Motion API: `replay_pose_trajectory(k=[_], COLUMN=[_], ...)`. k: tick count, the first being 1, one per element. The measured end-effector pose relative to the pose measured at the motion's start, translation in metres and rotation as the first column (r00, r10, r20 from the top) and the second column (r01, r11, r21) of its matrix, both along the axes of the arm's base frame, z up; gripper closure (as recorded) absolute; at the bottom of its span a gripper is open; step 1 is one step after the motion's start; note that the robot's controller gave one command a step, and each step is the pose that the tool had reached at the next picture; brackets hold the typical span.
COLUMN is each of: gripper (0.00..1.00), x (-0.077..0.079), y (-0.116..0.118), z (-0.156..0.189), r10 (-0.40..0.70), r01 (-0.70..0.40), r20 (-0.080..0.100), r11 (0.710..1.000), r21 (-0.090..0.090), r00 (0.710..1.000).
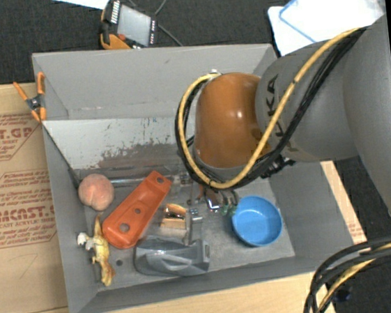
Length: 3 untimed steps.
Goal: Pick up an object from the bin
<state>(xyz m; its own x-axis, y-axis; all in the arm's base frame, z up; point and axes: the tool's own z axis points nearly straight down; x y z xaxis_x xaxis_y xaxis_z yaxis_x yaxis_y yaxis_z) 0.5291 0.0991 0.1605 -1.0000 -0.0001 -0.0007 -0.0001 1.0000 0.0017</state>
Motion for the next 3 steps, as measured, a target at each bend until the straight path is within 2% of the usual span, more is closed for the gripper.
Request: replay_pose_trajectory(k=[1, 2, 3], gripper=[0.0, 0.0, 0.0], x=[0.0, -0.013, -0.008], y=[0.0, 0.064, 0.051], z=[0.0, -0.065, -0.079], r10=[0.0, 0.348, 0.132], r01=[0.0, -0.348, -0.132], r20=[0.0, -0.012, -0.033], r11=[1.0, 0.938, 0.991], r21=[0.0, -0.005, 0.0], r00=[1.0, 0.938, 0.991])
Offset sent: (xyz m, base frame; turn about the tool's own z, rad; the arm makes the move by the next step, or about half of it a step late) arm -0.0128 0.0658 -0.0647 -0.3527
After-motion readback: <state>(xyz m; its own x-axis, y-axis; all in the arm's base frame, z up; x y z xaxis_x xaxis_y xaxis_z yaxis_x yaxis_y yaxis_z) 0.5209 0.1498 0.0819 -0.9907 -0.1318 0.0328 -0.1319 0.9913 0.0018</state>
